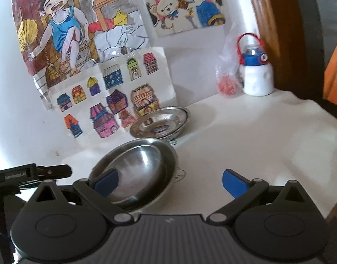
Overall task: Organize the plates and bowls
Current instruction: 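Open both grippers to release the small bowl inside the nested bowls, then move both grippers to the rim of the nested bowl stack and close on it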
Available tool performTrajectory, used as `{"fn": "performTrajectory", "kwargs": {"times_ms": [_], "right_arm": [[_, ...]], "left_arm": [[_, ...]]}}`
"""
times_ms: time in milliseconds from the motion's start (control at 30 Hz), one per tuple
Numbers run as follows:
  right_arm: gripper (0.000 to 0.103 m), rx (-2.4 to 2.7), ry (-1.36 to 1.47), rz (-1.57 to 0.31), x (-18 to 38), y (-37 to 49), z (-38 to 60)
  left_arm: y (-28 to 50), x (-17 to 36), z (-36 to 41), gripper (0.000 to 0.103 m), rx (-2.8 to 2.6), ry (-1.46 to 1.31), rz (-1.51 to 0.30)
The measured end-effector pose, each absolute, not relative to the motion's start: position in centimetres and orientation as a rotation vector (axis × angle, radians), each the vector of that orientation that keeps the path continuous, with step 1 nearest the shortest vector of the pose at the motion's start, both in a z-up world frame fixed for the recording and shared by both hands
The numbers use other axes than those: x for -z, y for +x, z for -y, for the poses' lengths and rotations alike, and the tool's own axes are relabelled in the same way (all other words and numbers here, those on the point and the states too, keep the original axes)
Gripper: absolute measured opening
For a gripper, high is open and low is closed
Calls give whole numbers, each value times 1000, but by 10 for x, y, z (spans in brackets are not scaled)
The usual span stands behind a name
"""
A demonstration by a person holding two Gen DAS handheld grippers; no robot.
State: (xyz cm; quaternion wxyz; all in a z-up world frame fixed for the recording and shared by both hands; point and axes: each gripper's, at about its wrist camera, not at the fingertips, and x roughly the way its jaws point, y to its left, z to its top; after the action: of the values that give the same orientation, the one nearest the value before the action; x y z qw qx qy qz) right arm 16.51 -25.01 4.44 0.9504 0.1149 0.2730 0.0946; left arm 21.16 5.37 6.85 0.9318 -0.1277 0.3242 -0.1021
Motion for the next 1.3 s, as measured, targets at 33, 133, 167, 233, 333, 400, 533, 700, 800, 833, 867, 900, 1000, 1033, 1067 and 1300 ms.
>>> {"fn": "performTrajectory", "kwargs": {"times_ms": [33, 133, 167, 233, 333, 400, 533, 700, 800, 833, 867, 900, 1000, 1033, 1067, 1300], "right_arm": [[103, -179, 228, -551, -43, 162, 250], [103, -138, 198, -537, -38, 156, 246], [103, -122, 188, -531, -37, 155, 245], [103, -84, 176, -518, -34, 151, 243], [103, -32, 175, -525, -28, 144, 241], [103, -4, 233, -510, -23, 133, 243], [103, -20, 318, -529, -15, 123, 247], [103, 18, 261, -512, -15, 130, 240], [103, 30, 264, -496, -13, 135, 239], [103, 32, 272, -498, -11, 138, 240], [103, 35, 278, -502, -10, 142, 241], [103, 43, 283, -509, -8, 146, 243], [102, 58, 293, -523, -4, 157, 245], [102, 57, 300, -523, -3, 159, 246], [101, 54, 306, -522, -3, 163, 246], [93, 49, 319, -538, 5, 181, 243]], "left_arm": [[210, -66, -54, 102, 203, -266, -659], [204, -59, -56, 102, 179, -270, -645], [202, -57, -56, 102, 174, -266, -637], [200, -53, -57, 102, 152, -259, -626], [199, -47, -60, 102, 130, -266, -628], [198, -43, -63, 102, 127, -283, -646], [193, -39, -70, 102, 108, -349, -650], [194, -36, -70, 102, 89, -386, -631], [198, -35, -63, 102, 68, -347, -618], [199, -34, -62, 102, 69, -342, -612], [201, -33, -61, 102, 65, -336, -611], [204, -32, -59, 102, 60, -330, -616], [216, -27, -58, 102, 56, -330, -643], [219, -25, -58, 102, 53, -334, -647], [223, -24, -59, 102, 54, -339, -648], [245, -19, -60, 97, 65, -364, -668]]}}
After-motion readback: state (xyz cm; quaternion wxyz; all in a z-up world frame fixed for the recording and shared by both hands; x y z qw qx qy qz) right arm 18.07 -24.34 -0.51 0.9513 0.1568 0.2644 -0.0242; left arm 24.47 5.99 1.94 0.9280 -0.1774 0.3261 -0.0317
